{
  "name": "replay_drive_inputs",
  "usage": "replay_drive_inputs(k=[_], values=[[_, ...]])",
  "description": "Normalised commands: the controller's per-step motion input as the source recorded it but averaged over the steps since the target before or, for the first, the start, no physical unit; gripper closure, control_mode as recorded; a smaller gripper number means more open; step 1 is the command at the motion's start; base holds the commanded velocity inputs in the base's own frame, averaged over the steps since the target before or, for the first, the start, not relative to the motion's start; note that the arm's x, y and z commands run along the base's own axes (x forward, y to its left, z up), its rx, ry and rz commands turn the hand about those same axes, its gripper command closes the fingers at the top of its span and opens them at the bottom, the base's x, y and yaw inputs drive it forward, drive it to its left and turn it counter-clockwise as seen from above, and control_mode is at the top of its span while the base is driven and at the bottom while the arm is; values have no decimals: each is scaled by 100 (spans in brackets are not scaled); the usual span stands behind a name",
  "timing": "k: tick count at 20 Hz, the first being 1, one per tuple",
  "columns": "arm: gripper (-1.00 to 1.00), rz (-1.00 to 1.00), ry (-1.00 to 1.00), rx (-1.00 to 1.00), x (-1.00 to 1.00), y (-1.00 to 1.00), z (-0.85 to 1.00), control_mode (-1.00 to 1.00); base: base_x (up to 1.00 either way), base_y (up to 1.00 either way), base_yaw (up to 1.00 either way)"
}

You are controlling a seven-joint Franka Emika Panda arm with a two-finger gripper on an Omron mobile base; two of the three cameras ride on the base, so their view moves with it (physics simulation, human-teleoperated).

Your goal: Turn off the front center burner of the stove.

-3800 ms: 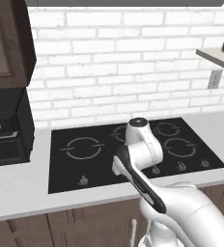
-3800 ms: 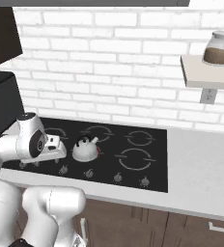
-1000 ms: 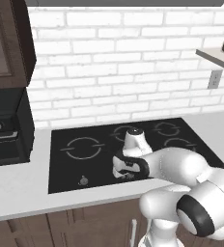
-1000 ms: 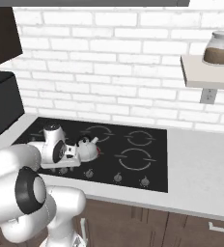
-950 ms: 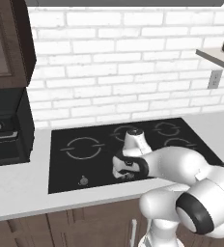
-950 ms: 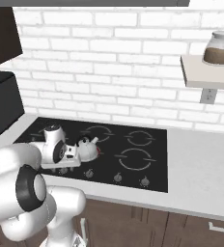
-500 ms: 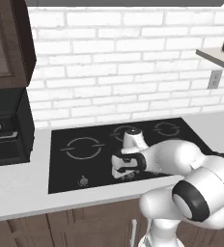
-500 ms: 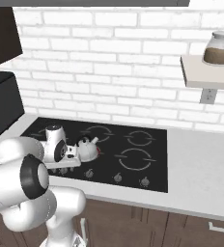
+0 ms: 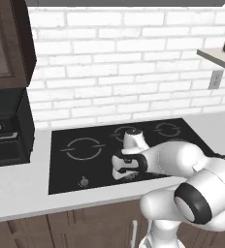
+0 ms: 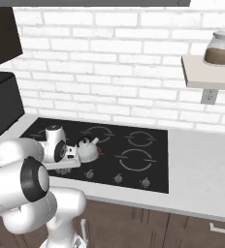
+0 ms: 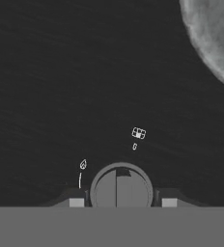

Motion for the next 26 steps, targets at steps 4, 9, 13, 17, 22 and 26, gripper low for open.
replay_drive_inputs(k=[4,9,13,17,22,26], values=[[100,-10,0,0,-18,0,0,-100,0,0,0],[100,-43,0,6,-12,0,0,-100,0,0,0],[100,-63,0,11,-26,-3,0,-100,0,0,0],[100,-70,0,10,-28,-1,0,-100,0,0,0],[100,-73,0,10,-23,0,-2,-100,0,0,0],[100,-74,0,9,-21,0,-7,-100,0,0,0]])
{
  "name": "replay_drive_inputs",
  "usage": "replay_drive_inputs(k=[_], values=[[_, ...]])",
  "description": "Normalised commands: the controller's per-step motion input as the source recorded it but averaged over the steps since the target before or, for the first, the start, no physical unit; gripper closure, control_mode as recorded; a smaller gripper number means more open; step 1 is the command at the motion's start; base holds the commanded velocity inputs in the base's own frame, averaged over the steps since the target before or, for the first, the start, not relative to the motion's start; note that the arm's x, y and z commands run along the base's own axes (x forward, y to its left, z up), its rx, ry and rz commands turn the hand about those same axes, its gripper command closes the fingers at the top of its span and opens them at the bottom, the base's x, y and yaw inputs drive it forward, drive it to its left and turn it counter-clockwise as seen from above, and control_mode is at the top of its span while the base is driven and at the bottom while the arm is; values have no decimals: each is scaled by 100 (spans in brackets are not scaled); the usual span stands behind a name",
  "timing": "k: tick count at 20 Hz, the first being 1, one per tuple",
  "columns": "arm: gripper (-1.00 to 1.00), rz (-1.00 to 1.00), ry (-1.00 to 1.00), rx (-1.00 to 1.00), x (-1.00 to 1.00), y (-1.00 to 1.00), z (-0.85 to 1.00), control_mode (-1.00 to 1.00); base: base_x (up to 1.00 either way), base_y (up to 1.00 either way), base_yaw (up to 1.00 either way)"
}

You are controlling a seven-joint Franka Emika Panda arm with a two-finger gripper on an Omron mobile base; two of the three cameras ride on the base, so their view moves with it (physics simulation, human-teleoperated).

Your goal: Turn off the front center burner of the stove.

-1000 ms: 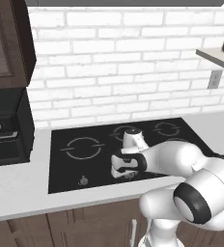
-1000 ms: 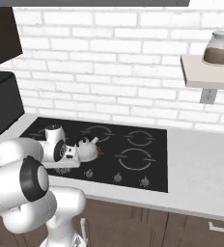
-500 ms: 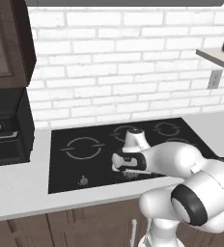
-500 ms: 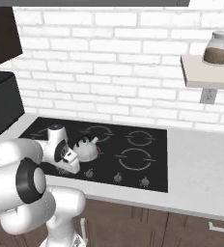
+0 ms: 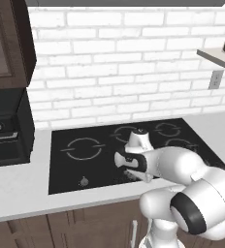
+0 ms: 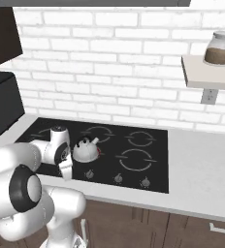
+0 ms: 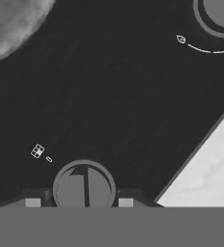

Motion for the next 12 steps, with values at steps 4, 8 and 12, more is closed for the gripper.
replay_drive_inputs(k=[4,8,12], values=[[100,-75,2,5,-6,0,-9,-100,0,0,0],[100,-76,3,2,0,4,-13,-100,0,0,0],[100,-76,3,0,0,13,-18,-100,0,0,0]])
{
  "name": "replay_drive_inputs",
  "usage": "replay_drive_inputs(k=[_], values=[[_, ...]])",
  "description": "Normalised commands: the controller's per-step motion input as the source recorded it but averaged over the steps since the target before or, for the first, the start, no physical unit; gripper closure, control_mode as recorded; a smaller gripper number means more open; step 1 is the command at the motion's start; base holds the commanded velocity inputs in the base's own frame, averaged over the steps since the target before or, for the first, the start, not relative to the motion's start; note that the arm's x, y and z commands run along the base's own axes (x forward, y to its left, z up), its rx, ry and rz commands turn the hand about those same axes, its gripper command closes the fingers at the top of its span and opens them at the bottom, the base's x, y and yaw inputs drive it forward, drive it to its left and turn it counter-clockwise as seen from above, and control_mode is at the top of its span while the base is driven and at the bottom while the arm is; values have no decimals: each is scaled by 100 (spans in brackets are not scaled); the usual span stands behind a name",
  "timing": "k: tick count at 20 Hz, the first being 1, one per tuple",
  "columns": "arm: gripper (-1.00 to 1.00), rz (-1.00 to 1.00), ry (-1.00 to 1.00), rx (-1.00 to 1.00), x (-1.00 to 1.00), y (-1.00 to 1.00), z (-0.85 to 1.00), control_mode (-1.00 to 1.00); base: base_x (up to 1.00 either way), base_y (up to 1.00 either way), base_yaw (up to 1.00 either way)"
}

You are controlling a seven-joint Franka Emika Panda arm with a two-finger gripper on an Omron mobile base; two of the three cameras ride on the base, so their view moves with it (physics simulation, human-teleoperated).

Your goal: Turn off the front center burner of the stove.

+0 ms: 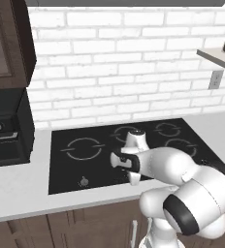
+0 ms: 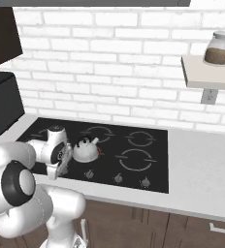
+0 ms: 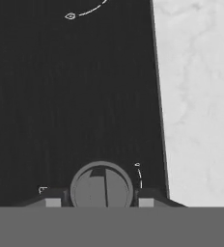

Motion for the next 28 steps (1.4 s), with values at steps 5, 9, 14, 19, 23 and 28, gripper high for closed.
replay_drive_inputs(k=[5,9,14,19,23,28], values=[[100,-81,3,0,-1,13,-19,-100,0,0,0],[100,-84,2,2,-12,8,-25,-100,0,0,0],[100,-86,0,1,-17,3,-28,-100,0,0,0],[100,-88,0,0,-18,0,-27,-100,0,0,0],[100,-92,0,0,-10,0,-26,-100,0,0,0],[100,-99,0,0,0,0,-30,-100,0,0,0]])
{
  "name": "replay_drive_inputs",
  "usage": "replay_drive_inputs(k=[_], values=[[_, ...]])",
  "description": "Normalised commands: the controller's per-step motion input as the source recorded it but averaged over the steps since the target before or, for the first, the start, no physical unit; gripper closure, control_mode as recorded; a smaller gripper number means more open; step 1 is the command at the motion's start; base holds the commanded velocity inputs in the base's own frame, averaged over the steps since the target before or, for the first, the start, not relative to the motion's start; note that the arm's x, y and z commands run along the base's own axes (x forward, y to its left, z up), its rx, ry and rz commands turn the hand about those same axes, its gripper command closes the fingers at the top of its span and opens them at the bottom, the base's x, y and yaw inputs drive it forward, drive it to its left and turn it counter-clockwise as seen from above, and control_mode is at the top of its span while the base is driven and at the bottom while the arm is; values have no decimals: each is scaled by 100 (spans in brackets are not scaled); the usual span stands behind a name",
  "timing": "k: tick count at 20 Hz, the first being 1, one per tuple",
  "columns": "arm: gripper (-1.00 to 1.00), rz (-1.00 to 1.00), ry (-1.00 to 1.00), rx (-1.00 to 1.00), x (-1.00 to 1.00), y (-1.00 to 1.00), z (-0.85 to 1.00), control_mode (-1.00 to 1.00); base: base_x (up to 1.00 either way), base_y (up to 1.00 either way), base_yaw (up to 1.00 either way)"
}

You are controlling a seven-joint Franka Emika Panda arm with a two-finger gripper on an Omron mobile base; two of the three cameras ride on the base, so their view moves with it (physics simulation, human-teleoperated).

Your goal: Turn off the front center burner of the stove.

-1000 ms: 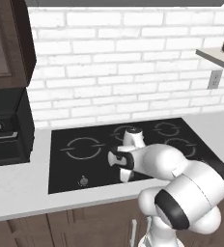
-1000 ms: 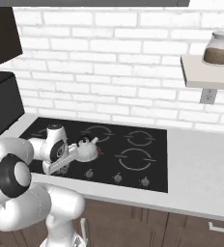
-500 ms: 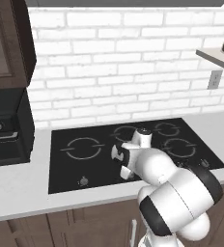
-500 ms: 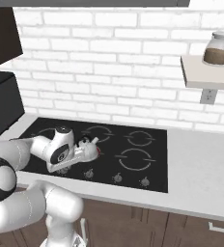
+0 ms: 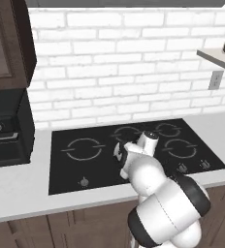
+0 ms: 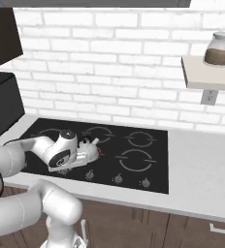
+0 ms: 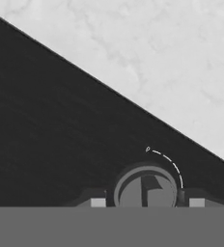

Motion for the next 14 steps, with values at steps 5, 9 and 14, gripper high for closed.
replay_drive_inputs(k=[5,9,14], values=[[100,-100,0,0,0,5,-24,-100,0,0,0],[100,-100,-1,0,0,4,-18,-100,0,0,0],[100,-100,0,0,0,0,-22,-100,0,0,0]])
